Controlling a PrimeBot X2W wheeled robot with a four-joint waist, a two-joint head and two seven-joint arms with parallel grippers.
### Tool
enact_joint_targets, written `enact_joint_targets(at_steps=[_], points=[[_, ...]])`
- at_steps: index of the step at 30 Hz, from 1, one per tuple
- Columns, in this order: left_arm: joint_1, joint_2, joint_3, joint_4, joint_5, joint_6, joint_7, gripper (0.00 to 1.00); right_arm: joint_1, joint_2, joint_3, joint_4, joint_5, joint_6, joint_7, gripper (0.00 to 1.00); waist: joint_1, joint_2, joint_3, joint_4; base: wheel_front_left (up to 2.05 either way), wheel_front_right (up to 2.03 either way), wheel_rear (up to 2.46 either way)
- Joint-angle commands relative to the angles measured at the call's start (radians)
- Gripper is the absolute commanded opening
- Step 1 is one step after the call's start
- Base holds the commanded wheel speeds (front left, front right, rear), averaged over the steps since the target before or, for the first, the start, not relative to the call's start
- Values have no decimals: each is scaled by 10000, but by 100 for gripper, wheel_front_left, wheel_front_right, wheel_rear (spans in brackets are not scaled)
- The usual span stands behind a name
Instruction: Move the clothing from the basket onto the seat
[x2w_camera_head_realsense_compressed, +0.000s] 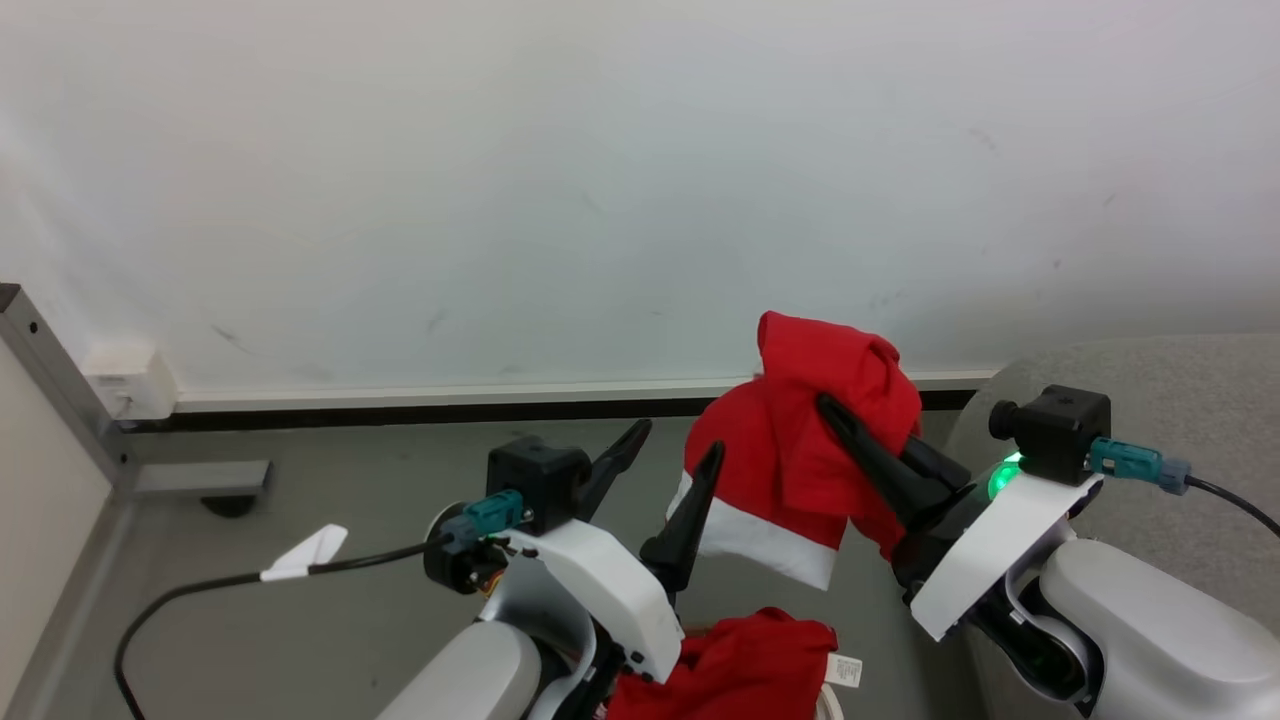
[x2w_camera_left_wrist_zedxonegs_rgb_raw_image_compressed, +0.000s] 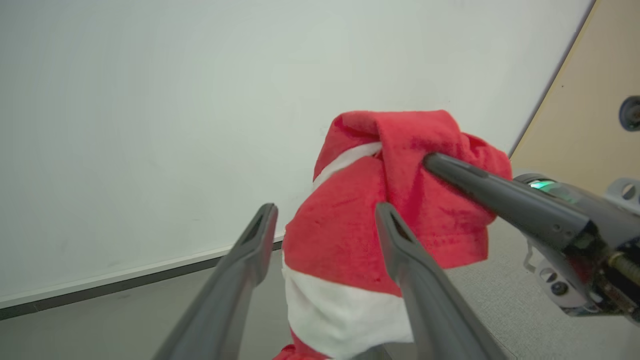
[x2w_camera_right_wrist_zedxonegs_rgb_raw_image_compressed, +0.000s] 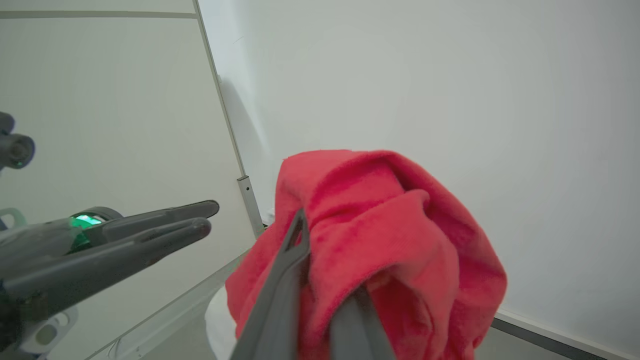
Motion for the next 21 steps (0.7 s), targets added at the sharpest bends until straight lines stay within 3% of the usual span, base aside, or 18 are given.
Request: enact_joint_targets(at_steps=[1,10,21], points=[[98,74,-3,-26,39,2,-36,100,93,-60,-76,-15,-116,-21,-72,0,0,0,35,-120,0,0,0],[215,72,-62,-134,-144,-76,-148,100,285,-525,-593,-143,-372,-21,-71,0,0,0,220,-1021,0,0,0],[307,67,-110,-153,-241,-66,-327,100,570,-1379,-1314,-434,-599,-21,-71,0,0,0,530,-2782,0,0,0]])
